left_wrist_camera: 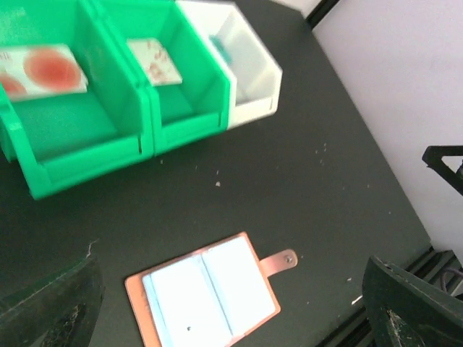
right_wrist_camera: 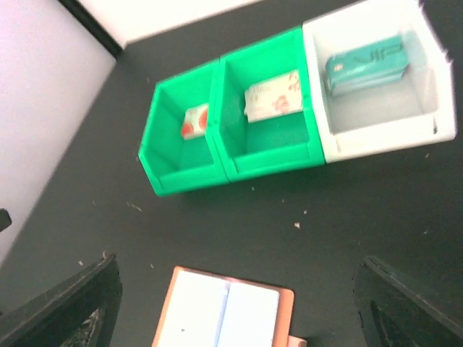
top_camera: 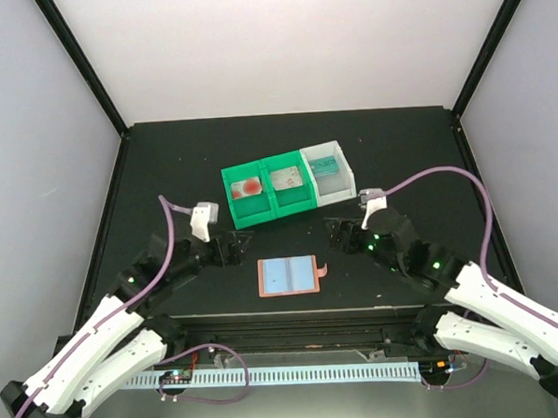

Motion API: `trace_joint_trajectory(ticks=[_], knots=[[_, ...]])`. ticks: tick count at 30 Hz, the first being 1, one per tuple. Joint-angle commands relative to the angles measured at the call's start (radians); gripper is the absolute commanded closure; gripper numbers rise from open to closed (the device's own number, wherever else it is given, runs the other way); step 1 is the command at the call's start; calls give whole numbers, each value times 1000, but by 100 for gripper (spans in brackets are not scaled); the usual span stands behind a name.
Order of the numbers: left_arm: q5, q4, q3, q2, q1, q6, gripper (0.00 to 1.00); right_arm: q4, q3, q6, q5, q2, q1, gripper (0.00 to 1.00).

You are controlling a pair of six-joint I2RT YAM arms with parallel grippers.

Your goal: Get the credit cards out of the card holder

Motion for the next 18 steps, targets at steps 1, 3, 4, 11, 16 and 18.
trace_joint_trajectory(ticks=[1, 3, 4, 11, 16, 18], knots=[[-70, -177, 134, -65, -4, 101, 1, -140, 80, -22, 112, -95, 0, 9], [-66, -201, 176, -93, -4, 123, 1, -174, 111, -26, 136, -131, 1, 1], [-65, -209, 192, -109, -5, 131, 1, -186, 124, -28, 143, -145, 1, 0], [-62, -269, 300, -184, -4, 175, 1, -245, 183, -46, 135, -196, 1, 0], [-73, -268, 287, -220, -5, 172, 1, -217, 150, -35, 90, -212, 1, 0], [-70, -259, 265, -230, -4, 162, 1, -209, 129, -20, 70, -210, 0, 0]])
